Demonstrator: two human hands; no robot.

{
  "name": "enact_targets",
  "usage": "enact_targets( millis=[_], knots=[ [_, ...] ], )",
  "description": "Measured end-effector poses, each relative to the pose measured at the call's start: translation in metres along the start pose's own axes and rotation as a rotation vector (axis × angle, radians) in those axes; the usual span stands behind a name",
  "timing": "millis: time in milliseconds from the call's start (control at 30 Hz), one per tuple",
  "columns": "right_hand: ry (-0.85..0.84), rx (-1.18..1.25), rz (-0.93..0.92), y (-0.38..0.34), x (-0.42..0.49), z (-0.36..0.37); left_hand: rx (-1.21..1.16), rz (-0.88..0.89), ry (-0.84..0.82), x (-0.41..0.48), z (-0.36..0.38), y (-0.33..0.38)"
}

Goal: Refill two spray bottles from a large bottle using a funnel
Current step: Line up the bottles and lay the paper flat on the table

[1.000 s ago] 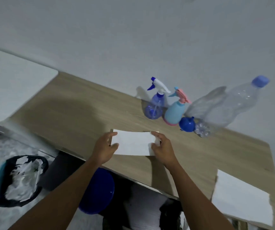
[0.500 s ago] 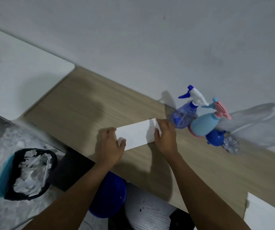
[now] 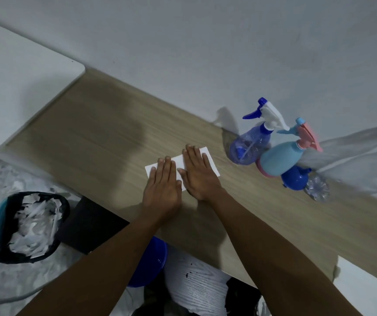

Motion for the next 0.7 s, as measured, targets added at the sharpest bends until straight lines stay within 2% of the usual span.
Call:
enact_targets(
  millis=[233,500,700],
  knots=[
    [-0.044,-0.096,-0.062,0.022,-0.039,-0.004,0.026,-0.013,-0.005,-0.025,0.015,0.037],
    [-0.139,-0.111,-0.073,0.077,-0.129,-0.009,-0.007,-0.015,-0.029,-0.078,0.044,0.131],
    [-0.145,-0.086,0.009,0.127,-0.213,-0.023,-0.051,0.028,-0.075,-0.114,0.071,0.208]
  ],
)
Point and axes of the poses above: each hand's wrist, its own x-axis towards the middle knuckle, its own z-axis out of the palm, y = z × x, the point moved 9 cm from there along x, towards the middle knuckle, and after that the axes turned 10 degrees about -z, right-handed, at the moved point
